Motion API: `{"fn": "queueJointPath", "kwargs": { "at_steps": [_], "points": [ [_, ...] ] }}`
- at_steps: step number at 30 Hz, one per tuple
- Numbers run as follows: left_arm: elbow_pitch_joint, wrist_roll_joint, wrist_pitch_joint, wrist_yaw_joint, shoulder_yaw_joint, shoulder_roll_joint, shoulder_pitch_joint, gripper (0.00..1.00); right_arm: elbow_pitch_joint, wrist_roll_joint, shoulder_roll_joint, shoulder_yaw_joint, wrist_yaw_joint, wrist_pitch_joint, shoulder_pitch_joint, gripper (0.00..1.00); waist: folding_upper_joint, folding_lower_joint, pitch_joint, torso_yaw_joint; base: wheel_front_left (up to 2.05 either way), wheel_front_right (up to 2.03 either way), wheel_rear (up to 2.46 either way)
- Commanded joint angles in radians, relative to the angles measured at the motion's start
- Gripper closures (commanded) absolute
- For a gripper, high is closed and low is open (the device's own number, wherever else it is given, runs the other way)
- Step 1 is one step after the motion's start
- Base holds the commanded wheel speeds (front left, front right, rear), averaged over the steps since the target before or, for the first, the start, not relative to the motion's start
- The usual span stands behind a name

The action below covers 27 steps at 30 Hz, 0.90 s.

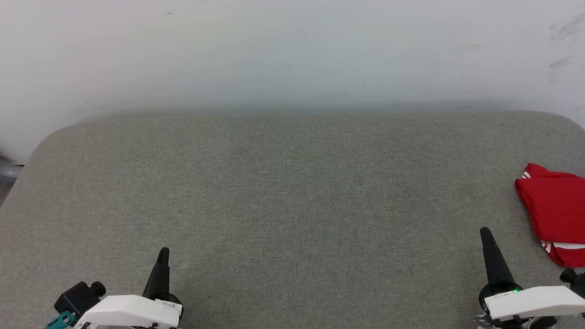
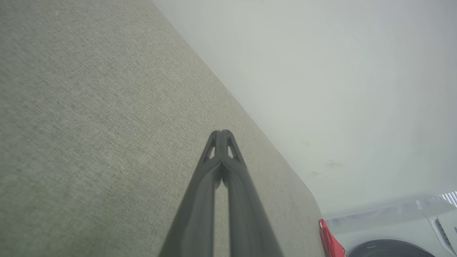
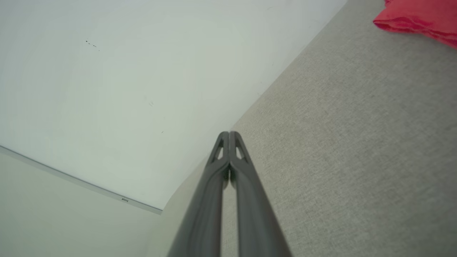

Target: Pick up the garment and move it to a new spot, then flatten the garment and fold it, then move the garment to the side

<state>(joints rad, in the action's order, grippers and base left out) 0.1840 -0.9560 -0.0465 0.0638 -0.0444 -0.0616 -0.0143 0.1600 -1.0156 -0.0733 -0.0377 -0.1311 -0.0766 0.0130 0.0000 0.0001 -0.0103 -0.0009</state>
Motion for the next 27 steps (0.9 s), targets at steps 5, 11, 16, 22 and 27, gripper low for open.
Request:
{"fn": "queueJointPath", "kwargs": {
  "at_steps": [5,11,16,22,27],
  "points": [
    [0.0,-0.075,0.019,0.012,-0.012,-0.001,0.032,1.0,0.001,-0.073,-0.009,-0.005,0.0,0.019,-0.034,1.0,0.0,-0.0001,0.001,0.0,0.0,0.0,0.0],
    [0.007,-0.142,0.036,0.019,-0.019,0.0,0.043,1.0,0.011,-0.138,-0.008,-0.009,0.0,0.035,-0.047,1.0,0.0,-0.0001,0.002,0.0,0.0,0.0,0.0],
    [0.013,-0.196,0.05,0.025,-0.024,0.002,0.053,1.0,0.018,-0.189,-0.008,-0.012,0.0,0.049,-0.054,1.0,0.0,-0.0001,0.003,0.0,0.0,0.0,0.0],
    [0.019,-0.257,0.065,0.03,-0.031,0.003,0.063,1.0,0.026,-0.248,-0.008,-0.016,0.0,0.063,-0.065,1.0,0.0,-0.0001,0.004,0.0,0.0,0.0,0.0],
    [0.024,-0.306,0.077,0.035,-0.037,0.004,0.072,1.0,0.034,-0.294,-0.007,-0.02,0.0,0.076,-0.07,1.0,0.0,-0.0001,0.005,0.0,0.0,0.0,0.0]
  ]
}}
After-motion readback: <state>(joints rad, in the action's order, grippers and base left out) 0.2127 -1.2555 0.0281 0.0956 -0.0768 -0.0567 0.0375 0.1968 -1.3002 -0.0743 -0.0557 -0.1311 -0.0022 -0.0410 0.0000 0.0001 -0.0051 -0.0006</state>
